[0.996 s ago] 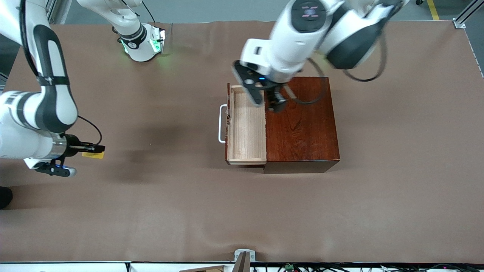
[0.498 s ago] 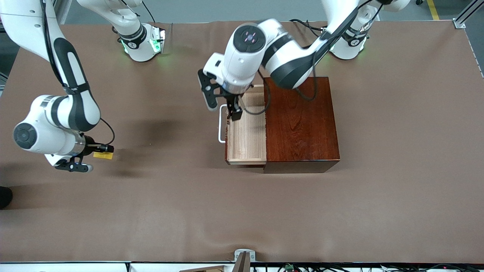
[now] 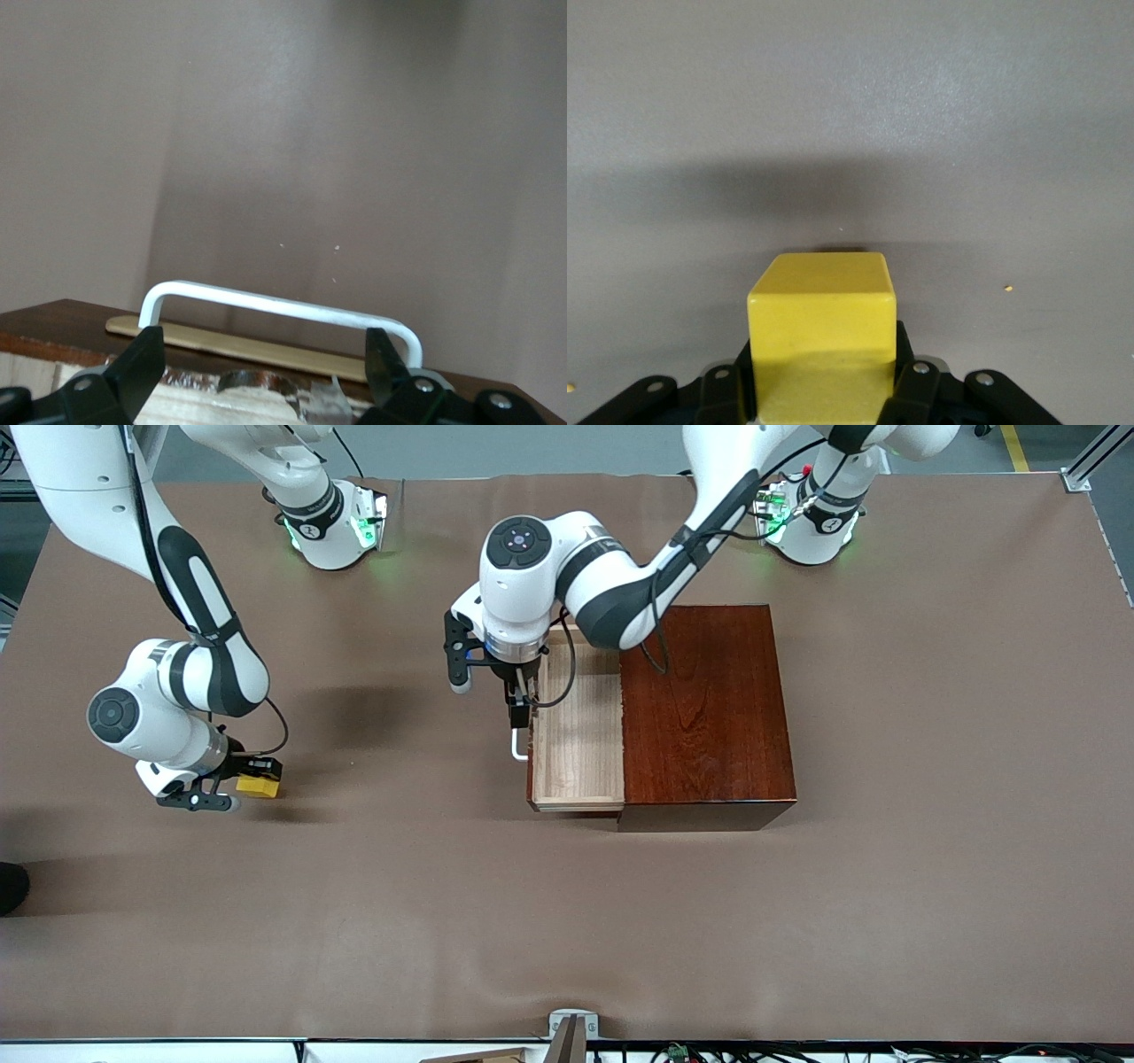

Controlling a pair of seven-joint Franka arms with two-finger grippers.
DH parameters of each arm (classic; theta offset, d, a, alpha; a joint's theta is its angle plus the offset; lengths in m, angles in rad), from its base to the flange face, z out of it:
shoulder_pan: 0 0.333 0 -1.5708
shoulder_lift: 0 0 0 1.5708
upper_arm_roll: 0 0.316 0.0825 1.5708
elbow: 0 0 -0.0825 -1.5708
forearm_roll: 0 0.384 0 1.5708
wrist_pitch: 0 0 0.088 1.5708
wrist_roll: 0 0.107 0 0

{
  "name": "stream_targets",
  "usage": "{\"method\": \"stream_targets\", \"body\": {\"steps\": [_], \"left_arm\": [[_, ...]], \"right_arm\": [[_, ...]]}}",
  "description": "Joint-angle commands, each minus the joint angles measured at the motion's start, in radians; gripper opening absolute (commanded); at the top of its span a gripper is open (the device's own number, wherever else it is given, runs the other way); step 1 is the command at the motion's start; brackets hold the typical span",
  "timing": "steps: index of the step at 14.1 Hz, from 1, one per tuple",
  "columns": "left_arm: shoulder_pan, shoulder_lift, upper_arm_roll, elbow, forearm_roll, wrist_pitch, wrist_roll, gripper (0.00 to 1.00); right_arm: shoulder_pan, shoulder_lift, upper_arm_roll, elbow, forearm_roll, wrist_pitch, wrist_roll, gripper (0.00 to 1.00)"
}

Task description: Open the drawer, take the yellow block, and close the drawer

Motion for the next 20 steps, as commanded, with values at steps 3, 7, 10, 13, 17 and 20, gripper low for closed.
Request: {"method": "stream_targets", "body": {"steps": [3, 7, 10, 13, 17, 20], "left_arm": [[0.001, 0.059, 0.025, 0.035, 0.019, 0.051, 0.134, 1.00], [-0.001, 0.066, 0.023, 0.033, 0.014, 0.053, 0.152, 1.00], [0.004, 0.058, 0.023, 0.030, -0.013, 0.039, 0.151, 1.00], [0.033, 0.052, 0.022, 0.028, -0.053, 0.011, 0.152, 1.00], [0.041, 0.041, 0.013, 0.028, -0.055, -0.051, 0.152, 1.00], [0.042, 0.027, 0.014, 0.028, -0.046, -0.098, 0.215, 1.00]], "right_arm": [[-0.019, -0.006, 0.013, -0.012, 0.000, 0.018, -0.009, 0.33], [-0.024, -0.003, 0.015, -0.010, 0.003, 0.033, -0.004, 1.00], [-0.028, -0.003, 0.015, -0.010, 0.003, 0.033, -0.007, 1.00], [-0.028, -0.004, 0.015, -0.004, 0.003, 0.027, -0.007, 1.00], [-0.027, -0.015, 0.017, 0.007, 0.003, 0.012, -0.003, 1.00], [-0.024, -0.029, 0.017, 0.068, 0.003, -0.100, -0.003, 1.00]]}}
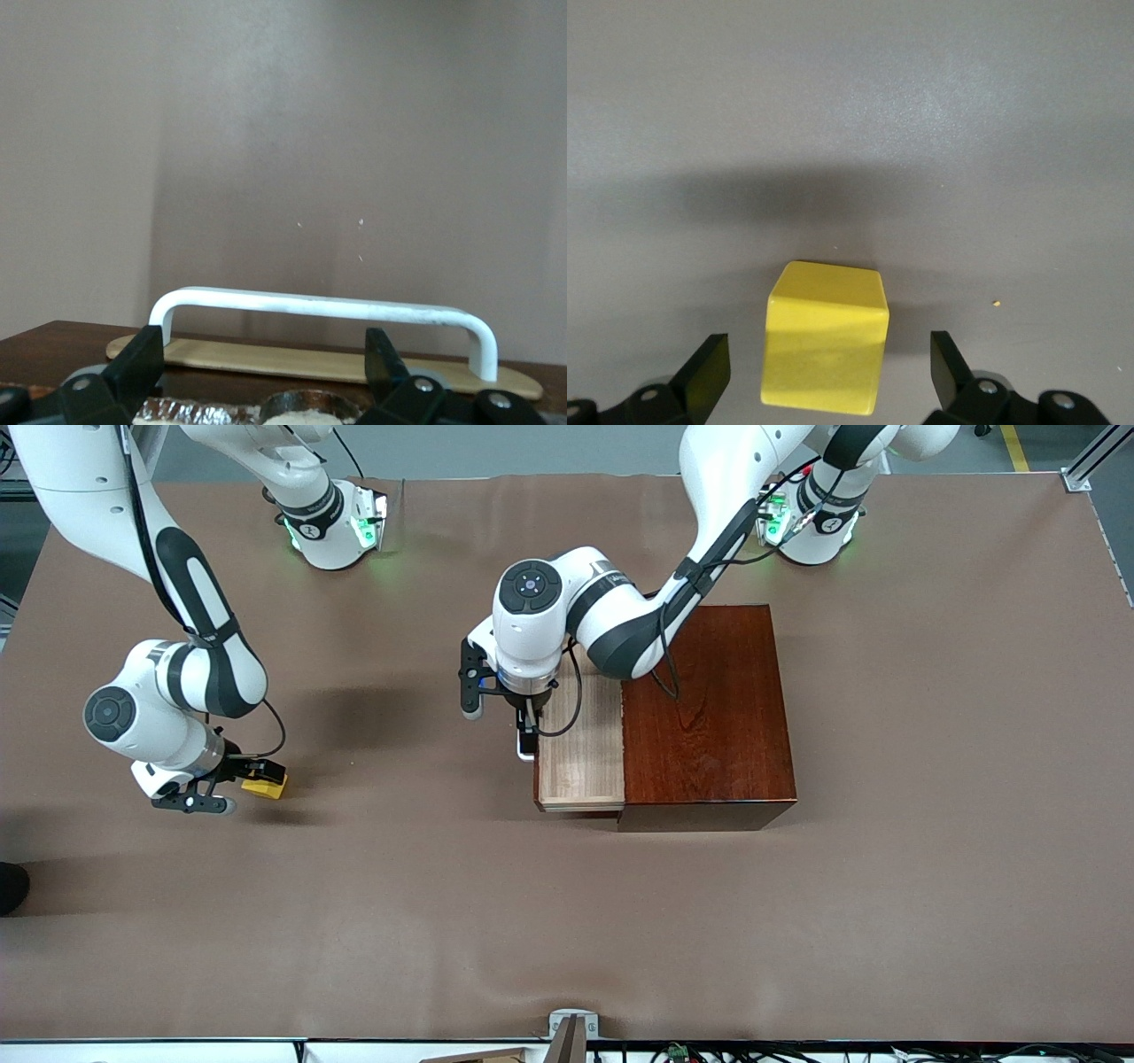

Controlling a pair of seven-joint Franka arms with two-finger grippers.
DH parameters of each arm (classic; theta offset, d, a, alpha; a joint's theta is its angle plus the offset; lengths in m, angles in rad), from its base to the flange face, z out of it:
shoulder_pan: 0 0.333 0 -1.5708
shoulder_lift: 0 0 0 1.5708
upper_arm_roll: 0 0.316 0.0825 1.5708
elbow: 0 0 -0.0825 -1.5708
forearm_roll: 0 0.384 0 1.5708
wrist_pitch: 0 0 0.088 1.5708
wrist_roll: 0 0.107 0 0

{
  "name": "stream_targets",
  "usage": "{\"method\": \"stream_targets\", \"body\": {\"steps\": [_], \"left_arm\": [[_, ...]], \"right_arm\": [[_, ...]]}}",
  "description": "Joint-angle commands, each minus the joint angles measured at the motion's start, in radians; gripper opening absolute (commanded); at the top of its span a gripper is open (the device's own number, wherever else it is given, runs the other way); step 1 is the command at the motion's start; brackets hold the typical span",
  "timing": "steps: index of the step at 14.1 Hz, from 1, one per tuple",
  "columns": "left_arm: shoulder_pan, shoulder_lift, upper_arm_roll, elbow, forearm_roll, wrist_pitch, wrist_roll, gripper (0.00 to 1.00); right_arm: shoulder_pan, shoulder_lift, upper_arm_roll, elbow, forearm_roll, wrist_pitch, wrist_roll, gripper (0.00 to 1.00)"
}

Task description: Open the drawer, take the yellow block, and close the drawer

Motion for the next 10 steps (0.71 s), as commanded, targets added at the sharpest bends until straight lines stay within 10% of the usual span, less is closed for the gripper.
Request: {"method": "stream_targets", "body": {"steps": [1, 10], "left_arm": [[0.011, -0.025, -0.004, -0.007, -0.001, -0.072, 0.095, 1.00], [0.020, -0.051, 0.008, -0.008, 0.006, -0.201, 0.228, 1.00]], "right_arm": [[-0.018, -0.034, 0.016, 0.073, 0.002, -0.141, -0.001, 1.00], [-0.019, -0.322, 0.012, 0.125, 0.036, -0.535, 0.003, 1.00]]}}
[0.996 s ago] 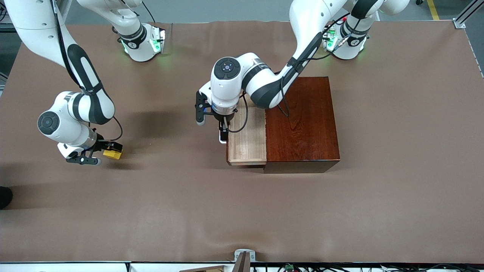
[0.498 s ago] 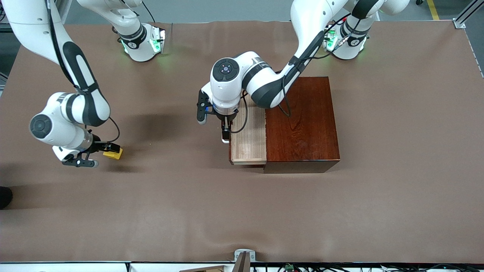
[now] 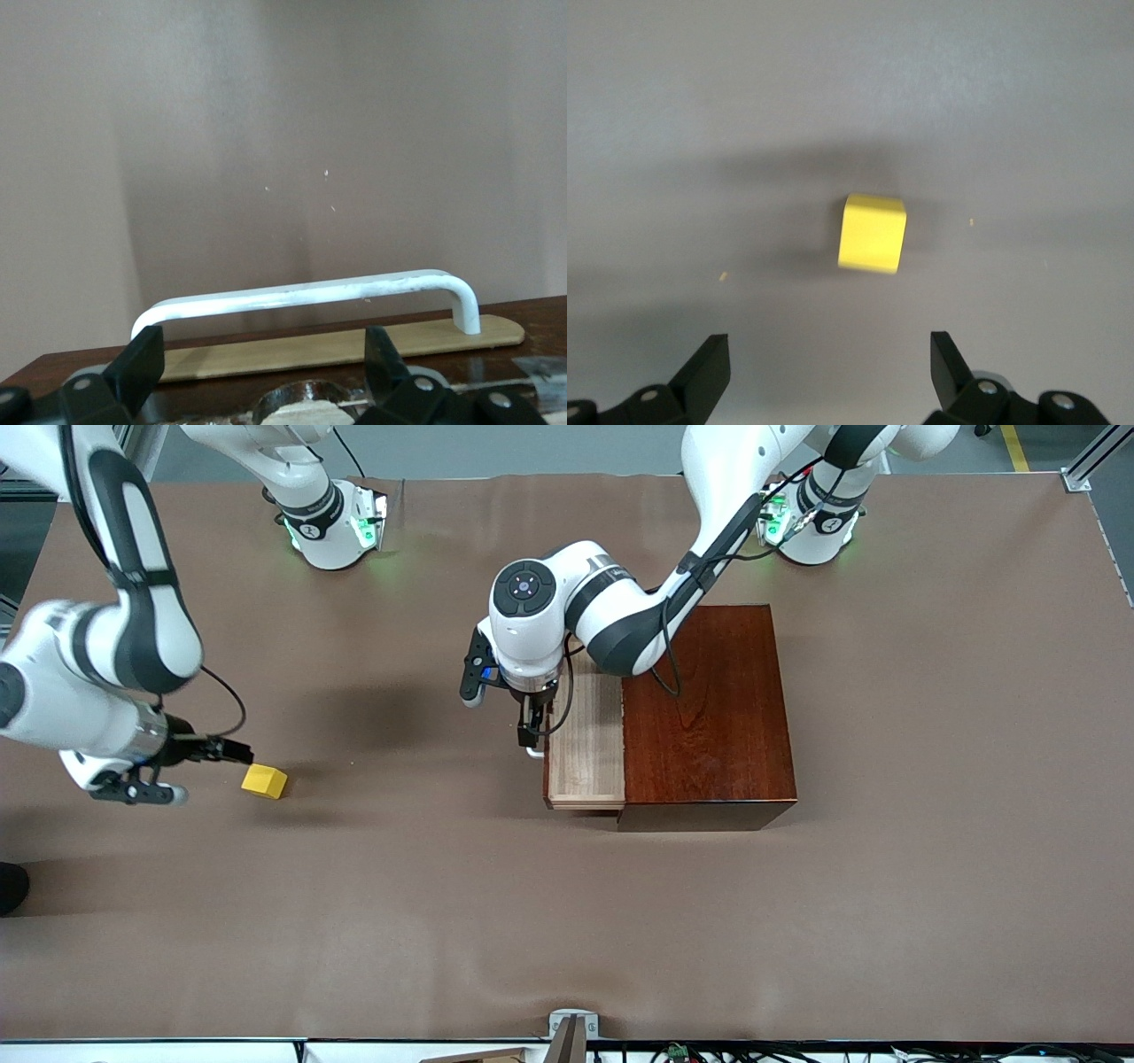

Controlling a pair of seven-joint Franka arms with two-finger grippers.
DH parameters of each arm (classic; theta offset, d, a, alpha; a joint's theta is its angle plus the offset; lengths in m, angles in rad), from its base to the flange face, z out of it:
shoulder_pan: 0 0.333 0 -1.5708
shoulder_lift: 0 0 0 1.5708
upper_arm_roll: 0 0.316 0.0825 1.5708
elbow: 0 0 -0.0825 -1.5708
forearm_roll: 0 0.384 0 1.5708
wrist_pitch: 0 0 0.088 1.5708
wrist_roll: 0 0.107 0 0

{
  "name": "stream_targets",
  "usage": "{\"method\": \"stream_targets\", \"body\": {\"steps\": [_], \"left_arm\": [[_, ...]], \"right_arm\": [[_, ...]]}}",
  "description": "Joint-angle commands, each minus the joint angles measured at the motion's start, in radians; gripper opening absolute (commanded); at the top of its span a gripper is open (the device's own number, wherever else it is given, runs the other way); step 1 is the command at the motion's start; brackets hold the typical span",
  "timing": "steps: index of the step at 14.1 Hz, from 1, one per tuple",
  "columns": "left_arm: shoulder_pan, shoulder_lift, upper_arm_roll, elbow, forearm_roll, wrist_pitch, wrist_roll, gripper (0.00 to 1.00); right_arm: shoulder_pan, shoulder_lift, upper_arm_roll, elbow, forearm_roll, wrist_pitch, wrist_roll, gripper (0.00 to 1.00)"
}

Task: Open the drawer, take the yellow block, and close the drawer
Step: 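Push the drawer shut with the left gripper while the right gripper retracts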

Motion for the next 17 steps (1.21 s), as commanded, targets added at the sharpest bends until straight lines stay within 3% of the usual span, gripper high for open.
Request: {"method": "stream_targets", "body": {"steps": [1, 4, 9, 13, 17], "left_arm": [[0.025, -0.044, 0.007, -0.037, 0.004, -0.077, 0.033, 1.00], [0.053, -0.043, 0.005, -0.037, -0.002, -0.077, 0.011, 1.00], [0.070, -0.047, 0.007, -0.037, -0.001, -0.079, -0.121, 1.00], [0.079, -0.047, 0.014, -0.039, 0.004, -0.085, -0.137, 1.00], [0.064, -0.061, 0.008, -0.053, 0.064, -0.145, -0.126, 1.00]], "right_arm": [[-0.021, -0.110, 0.010, -0.007, 0.013, -0.106, -0.001, 1.00], [-0.033, -0.115, 0.008, 0.124, 0.012, -0.281, -0.004, 1.00], [-0.027, -0.109, 0.013, 0.273, -0.001, -0.387, -0.002, 1.00], [-0.028, -0.137, 0.011, 0.302, -0.060, -0.409, 0.001, 1.00], [-0.033, -0.259, 0.007, 0.292, -0.109, -0.435, 0.004, 1.00]]}}
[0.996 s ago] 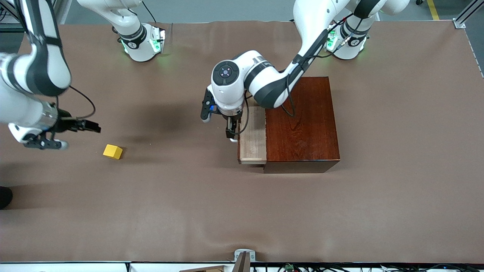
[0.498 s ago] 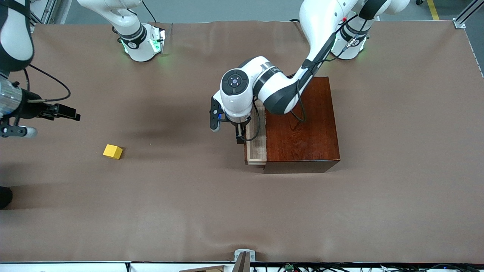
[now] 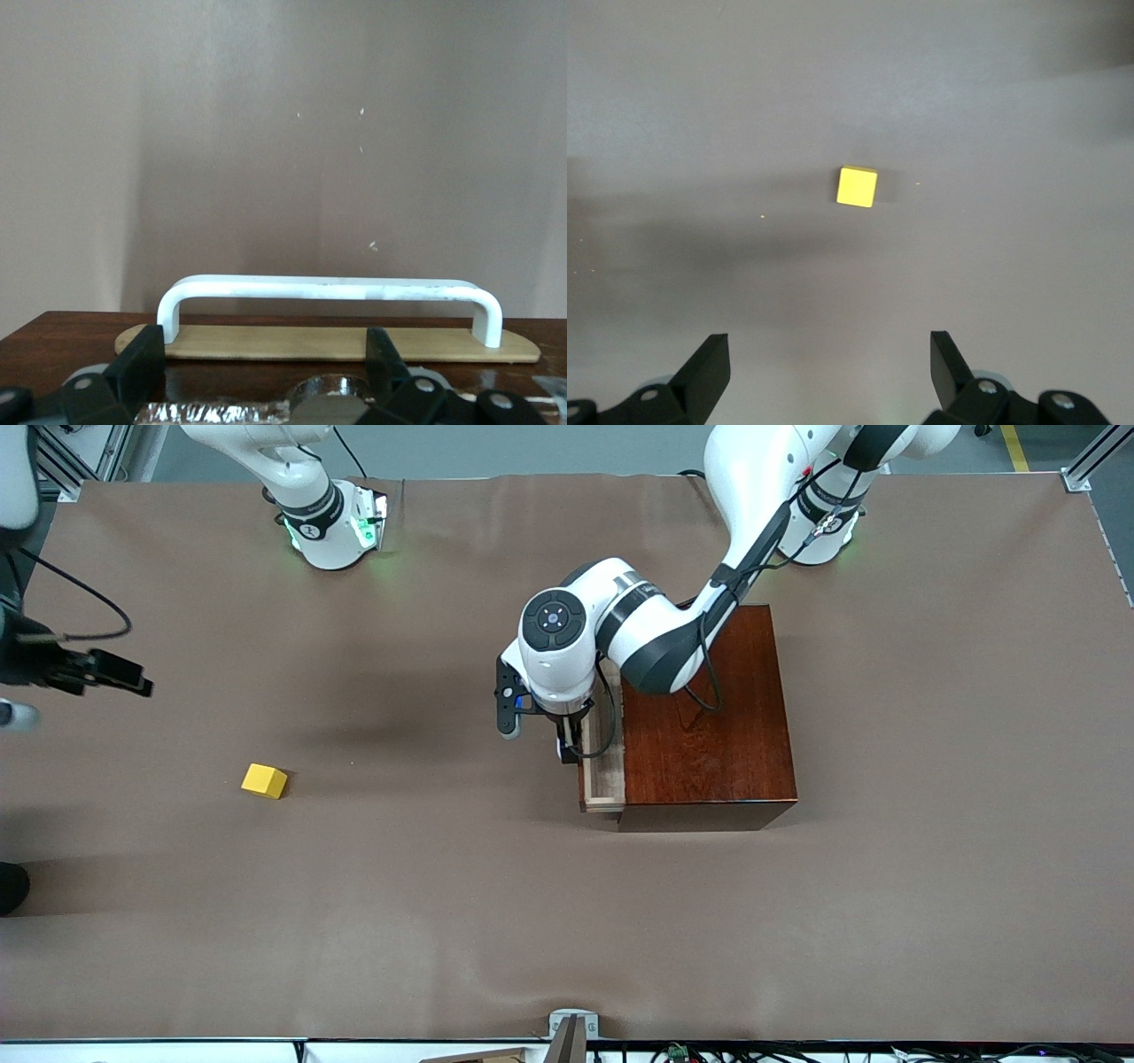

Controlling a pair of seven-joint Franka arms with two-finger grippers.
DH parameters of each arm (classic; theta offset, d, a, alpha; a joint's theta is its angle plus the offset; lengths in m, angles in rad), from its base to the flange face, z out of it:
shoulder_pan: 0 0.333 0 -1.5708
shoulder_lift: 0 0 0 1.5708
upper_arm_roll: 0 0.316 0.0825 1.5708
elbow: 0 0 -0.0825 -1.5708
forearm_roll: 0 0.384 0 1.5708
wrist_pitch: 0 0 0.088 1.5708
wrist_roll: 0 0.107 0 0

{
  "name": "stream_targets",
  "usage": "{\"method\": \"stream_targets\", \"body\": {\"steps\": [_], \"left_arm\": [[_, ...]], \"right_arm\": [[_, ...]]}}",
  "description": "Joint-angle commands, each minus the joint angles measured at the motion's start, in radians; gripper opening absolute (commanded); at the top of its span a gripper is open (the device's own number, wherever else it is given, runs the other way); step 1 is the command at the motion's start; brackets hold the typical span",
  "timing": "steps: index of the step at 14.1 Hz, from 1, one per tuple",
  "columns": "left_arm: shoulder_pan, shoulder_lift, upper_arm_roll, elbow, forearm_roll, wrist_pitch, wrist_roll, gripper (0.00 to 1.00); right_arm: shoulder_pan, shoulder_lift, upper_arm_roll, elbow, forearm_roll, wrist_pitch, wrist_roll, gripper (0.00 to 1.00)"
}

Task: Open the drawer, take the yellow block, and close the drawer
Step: 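Push the drawer shut with the left gripper while the right gripper retracts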

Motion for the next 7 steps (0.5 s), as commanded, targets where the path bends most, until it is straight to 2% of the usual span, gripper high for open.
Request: {"method": "stream_targets", "body": {"steps": [1, 7], "left_arm": [[-0.005, -0.047, -0.003, -0.046, 0.069, -0.060, 0.001, 1.00], [-0.019, -0.068, -0.003, -0.046, 0.086, -0.144, 0.021, 1.00]], "right_arm": [[-0.016, -0.105, 0.012, -0.018, -0.044, -0.020, 0.015, 1.00], [-0.008, -0.102, 0.018, -0.027, -0.038, 0.008, 0.035, 1.00]]}}
